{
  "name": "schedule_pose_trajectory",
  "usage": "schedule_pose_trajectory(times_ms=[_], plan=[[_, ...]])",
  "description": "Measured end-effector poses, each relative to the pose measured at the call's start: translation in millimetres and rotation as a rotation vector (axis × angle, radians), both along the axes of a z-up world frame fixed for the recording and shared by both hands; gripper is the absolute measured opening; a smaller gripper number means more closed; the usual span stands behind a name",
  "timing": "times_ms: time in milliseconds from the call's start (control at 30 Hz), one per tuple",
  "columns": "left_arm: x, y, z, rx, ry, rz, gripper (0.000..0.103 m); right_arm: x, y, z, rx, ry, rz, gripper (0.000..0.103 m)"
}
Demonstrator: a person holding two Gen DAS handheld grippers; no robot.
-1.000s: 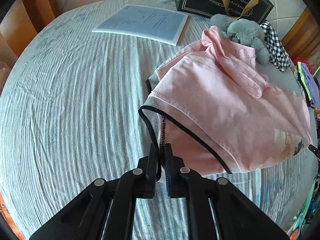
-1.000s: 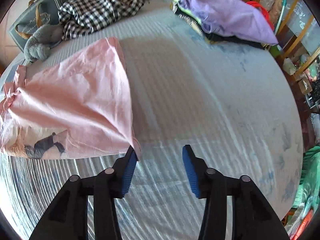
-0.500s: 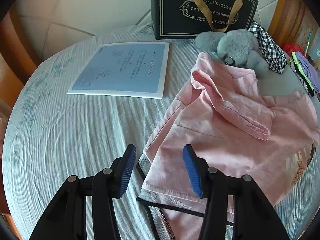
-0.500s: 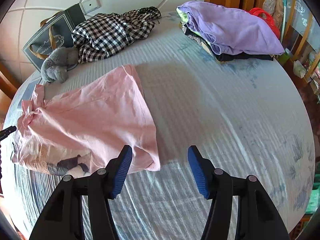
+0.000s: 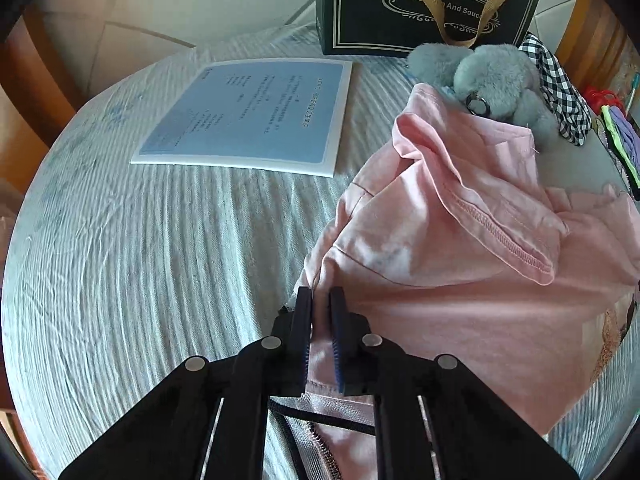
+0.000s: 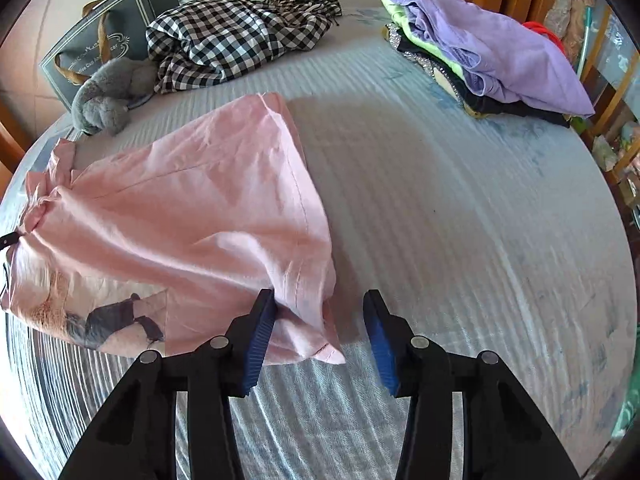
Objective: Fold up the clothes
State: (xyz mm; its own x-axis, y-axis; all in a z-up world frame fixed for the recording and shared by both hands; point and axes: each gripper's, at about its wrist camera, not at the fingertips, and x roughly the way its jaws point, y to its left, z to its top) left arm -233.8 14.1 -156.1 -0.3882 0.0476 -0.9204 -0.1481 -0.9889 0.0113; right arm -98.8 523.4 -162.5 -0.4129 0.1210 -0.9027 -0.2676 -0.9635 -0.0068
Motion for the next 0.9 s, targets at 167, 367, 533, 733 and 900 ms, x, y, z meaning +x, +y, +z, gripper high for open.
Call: schedule_pose_trajectory(times_ms=[167, 367, 533, 733, 900], plan=[[19.0, 5.9, 39.1, 0.073, 0.063, -0.06, 0.035, 7.9, -1.7, 49.7, 0.151, 0.097, -0.02, 0.063], [3.9, 27.2, 40.8, 0.105, 0.056, -0.109, 0.035, -31.8, -85.6, 74.3, -0.043, 0.175, 0.312, 0.031], [3.1, 36.2, 28.7, 0.114, 0.013, -0.125, 0.035, -80.4, -190.2, 59.2, -0.088, 0.171, 0.589, 0.031], [5.0, 16.9, 12.6, 0.113, -0.029, -0.107, 0.034, -111.9, -280.9, 33.4, -0.087, 0.125, 0.772, 0.031], [3.5, 9.9, -4.3, 0.095, -0.065, -0.117, 0.013, -130.2, -322.6, 7.9, -0.019, 0.067, 0.851, 0.031]])
